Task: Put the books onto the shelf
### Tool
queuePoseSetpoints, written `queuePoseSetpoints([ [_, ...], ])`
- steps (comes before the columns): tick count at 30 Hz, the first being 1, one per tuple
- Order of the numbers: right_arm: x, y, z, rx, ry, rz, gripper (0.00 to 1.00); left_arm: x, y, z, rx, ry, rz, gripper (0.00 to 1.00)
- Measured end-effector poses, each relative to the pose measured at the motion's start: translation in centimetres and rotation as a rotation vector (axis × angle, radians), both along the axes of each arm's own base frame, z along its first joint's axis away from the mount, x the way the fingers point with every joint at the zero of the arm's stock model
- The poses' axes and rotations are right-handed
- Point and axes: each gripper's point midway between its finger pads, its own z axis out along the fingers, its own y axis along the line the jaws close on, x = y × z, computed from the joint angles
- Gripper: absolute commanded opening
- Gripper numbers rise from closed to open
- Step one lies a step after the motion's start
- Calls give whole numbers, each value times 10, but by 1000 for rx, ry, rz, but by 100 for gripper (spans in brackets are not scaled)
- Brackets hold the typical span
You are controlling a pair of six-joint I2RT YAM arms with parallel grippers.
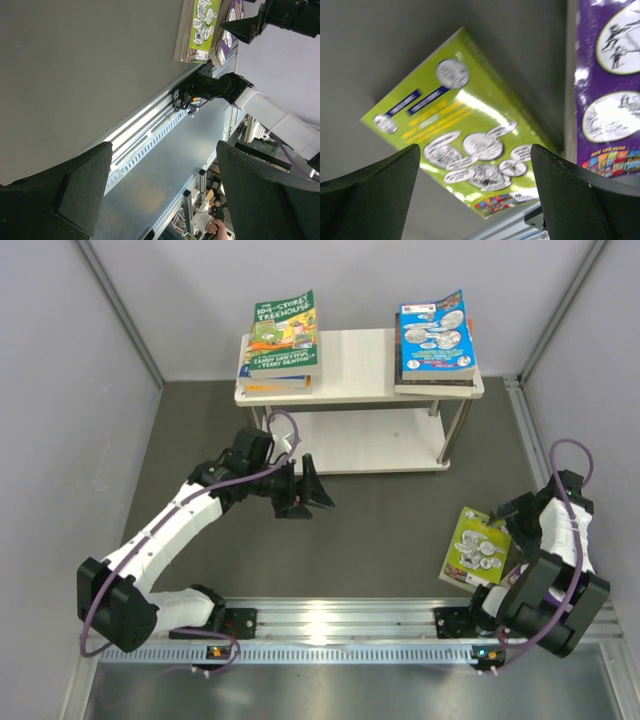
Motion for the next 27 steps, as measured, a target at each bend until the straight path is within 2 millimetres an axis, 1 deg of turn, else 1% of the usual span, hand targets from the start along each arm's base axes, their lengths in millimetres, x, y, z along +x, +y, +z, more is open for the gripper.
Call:
queuePoseSetpoints([
  [3,-7,-7,-21,10,42,-32,89,-7,5,2,8,3,-3,89],
  [6,-8,-7,-33,16,49,-36,89,-13,9,6,15,-5,-1,89],
  [8,-5,-3,-41,27,28,-34,89,-15,12,9,17,-13,5,89],
  [10,0,7,-44,56,-7,-23,89,-17,13,10,19,-17,9,89],
  [14,14,39,-45,69,-93,69,88,-18,14,10,28,-21,19,89],
  [15,18,51,-44,79,-119,101,88,-17,15,9,32,-23,23,89],
  [18,29,96,-42,120,-176,232,88,-16,15,2,48,-21,28,89],
  [19,31,105,-41,136,-185,246,88,-16,14,-1,58,-18,28,89],
  [20,30,125,-40,154,-184,314,88,-15,13,-6,69,-13,27,90],
  [22,30,148,-39,180,-183,379,88,-12,9,-17,101,-9,23,91],
  [24,28,163,-38,194,-174,427,88,-9,-1,-31,140,-13,3,92],
  [27,24,176,-38,201,-171,463,90,-9,-17,-53,196,-25,-29,95],
])
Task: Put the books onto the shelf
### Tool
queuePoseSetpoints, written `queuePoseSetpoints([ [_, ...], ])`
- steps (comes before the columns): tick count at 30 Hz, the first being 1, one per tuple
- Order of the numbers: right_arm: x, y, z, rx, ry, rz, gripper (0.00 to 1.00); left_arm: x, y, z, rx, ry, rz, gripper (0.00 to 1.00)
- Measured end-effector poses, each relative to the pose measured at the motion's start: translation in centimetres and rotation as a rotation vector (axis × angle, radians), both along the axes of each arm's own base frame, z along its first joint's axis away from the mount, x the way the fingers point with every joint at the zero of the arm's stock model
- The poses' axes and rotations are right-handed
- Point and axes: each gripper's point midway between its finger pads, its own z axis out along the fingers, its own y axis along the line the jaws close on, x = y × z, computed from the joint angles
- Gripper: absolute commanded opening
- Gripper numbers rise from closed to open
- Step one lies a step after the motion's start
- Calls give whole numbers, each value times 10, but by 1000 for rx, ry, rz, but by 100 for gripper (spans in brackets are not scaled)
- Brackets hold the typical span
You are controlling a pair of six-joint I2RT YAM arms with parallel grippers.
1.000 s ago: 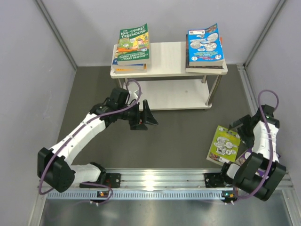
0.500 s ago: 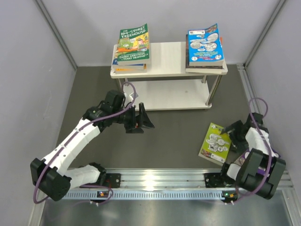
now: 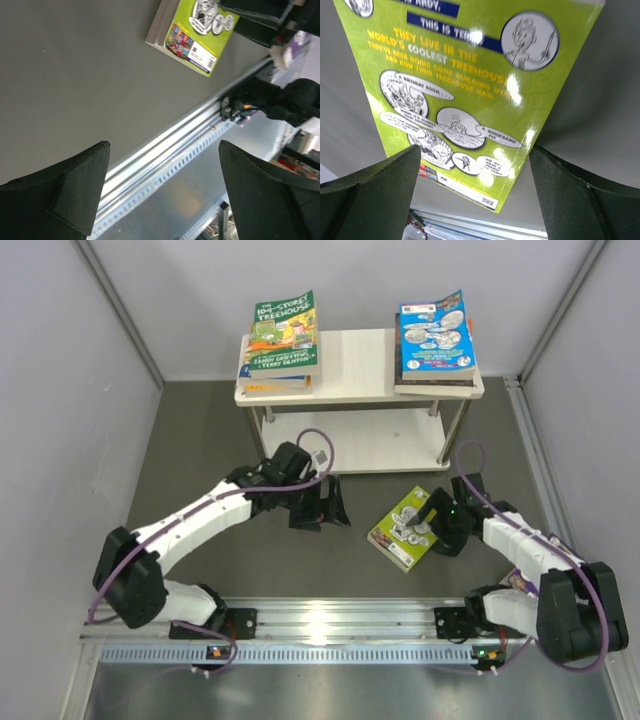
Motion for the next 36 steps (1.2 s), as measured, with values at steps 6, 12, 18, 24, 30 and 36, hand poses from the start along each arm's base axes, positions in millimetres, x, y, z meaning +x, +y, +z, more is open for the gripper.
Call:
queuePoseSetpoints([
  [6,-21,-3,0,-21,3,-14,94,13,-24,-56,142,-37,-33,99],
  [12,-37,-8,-1,-20,3,-54,94,50,-46,-78,219,-146,-24,99],
  [18,-43,-4,-1,38,-25,-99,95,77,-85,-75,169,-246,-56,98],
  [24,-40,-3,-2,41,-9,-111,95,57,-124,-104,139,-196,-182,98],
  [30,-32,0,-2,43,15,-108,94,1,-154,-115,78,-103,-353,99],
  [36,-32,0,-3,45,12,-110,91,-22,-151,-118,50,-46,-382,69],
])
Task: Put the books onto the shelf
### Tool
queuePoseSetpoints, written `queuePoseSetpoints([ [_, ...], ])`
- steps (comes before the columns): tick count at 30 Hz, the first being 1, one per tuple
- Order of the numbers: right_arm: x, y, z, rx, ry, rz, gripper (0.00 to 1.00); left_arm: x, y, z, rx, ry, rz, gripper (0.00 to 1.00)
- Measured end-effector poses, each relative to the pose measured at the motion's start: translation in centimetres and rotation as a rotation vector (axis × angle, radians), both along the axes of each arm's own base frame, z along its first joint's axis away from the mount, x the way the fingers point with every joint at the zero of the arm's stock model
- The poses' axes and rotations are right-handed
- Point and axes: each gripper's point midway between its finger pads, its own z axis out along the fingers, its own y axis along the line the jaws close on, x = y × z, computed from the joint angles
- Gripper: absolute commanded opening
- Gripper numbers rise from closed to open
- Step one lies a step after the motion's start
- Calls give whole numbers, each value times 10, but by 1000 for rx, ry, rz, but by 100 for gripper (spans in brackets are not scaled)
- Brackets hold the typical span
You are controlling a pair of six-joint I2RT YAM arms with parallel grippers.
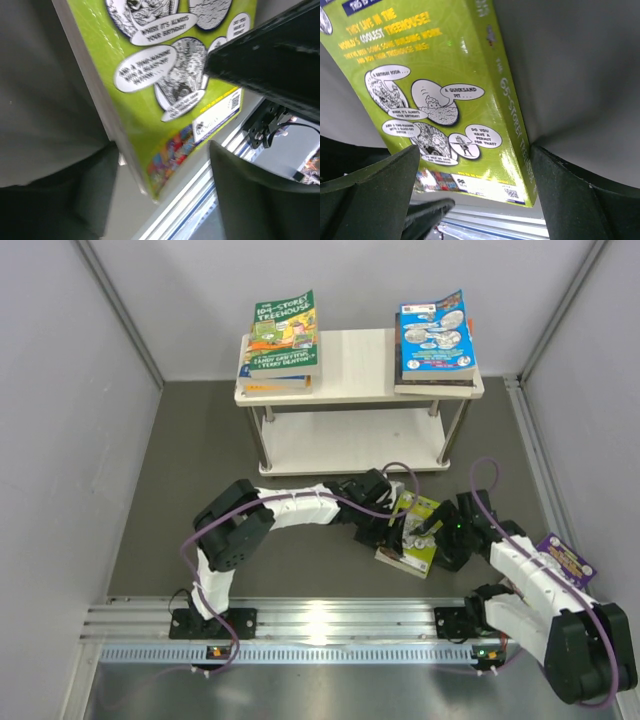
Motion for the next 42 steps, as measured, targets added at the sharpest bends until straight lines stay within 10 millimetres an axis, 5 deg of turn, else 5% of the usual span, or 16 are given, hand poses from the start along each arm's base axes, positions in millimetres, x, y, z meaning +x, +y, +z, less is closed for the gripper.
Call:
queuePoseSetpoints([
  [1,0,0,0,1,-1,0,90,-1,2,-2,5,11,6,51],
  [4,1,2,0,11,-11,2,89,-7,4,-4,5,66,25,21],
  [5,1,2,0,12,-15,3,89,-10,3,-3,3,90,36,3],
  [6,1,2,1,15,-24,3,89,-10,2,-1,-5,102,43,0],
  [20,-15,-7,9,-17,-53,17,98,-32,-5,27,-214,340,112,0],
  [28,-14,-1,35,30,-120,23,96,-33,11,82,-435,467,177,0],
  [34,-10,13,62,152,-214,3,58,-37,18,100,-524,515,178,0],
  [39,-1,21,83,237,-300,-31,12,-33,19,109,-555,534,179,0],
  [41,3,22,89,247,-319,-42,0,-31,20,110,-555,543,185,27],
  [42,4,22,92,249,-323,-43,0,-31,20,110,-557,544,183,89],
])
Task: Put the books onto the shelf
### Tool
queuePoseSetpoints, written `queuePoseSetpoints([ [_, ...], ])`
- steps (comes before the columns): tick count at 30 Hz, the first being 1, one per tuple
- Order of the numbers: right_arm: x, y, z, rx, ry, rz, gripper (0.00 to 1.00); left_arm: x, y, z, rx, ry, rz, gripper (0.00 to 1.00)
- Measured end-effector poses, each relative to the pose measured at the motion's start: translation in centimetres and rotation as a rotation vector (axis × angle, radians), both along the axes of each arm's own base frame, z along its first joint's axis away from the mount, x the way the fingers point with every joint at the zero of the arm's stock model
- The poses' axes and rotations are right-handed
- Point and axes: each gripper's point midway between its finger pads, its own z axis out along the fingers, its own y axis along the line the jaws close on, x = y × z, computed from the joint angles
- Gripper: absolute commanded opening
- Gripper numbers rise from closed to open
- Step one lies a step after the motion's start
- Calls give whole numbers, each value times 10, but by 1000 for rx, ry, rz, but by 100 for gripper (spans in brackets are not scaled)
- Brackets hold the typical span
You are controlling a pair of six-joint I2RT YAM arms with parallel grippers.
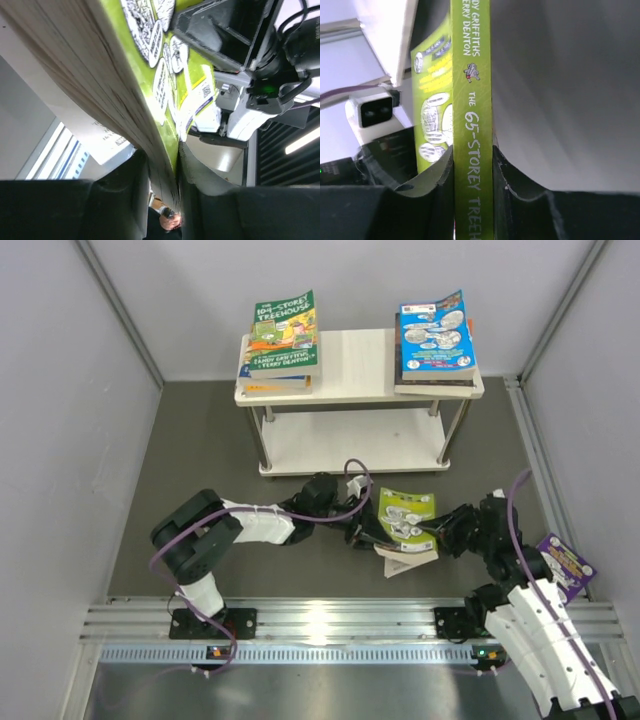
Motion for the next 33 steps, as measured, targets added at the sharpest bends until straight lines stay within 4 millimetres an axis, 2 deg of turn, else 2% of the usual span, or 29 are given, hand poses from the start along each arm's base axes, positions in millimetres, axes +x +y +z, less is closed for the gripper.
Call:
queuePoseSetpoints([
  [1,1,0,3,1,-2,-1,0,-1,0,1,-7,-10,-5,99],
  [4,4,0,24,3,-20,-3,0,-6,0,6,-26,-23,-29,99],
  [8,9,1,69,-23,-78,27,0,-10,4,22,-28,-101,-40,99],
  [11,14,-1,103,-62,-143,48,0,4,2,41,52,-215,-13,99],
  [13,17,-3,116,-86,-172,54,0,24,-1,62,133,-347,38,99],
  [17,11,-6,105,-115,-131,63,0,56,10,107,289,-626,134,99],
  [19,7,-7,94,-125,-89,65,0,59,21,121,361,-736,154,99],
  [21,3,-9,81,-136,-37,68,0,53,30,127,423,-830,148,99],
  [24,1,-9,67,-150,38,74,0,34,36,121,512,-935,89,99],
  [26,1,-9,61,-155,73,75,0,14,36,109,581,-1003,21,99],
  [30,3,-8,54,-158,114,74,0,-28,19,91,665,-1137,-108,99],
  [33,4,-7,52,-158,128,79,0,-46,6,79,709,-1204,-163,99],
])
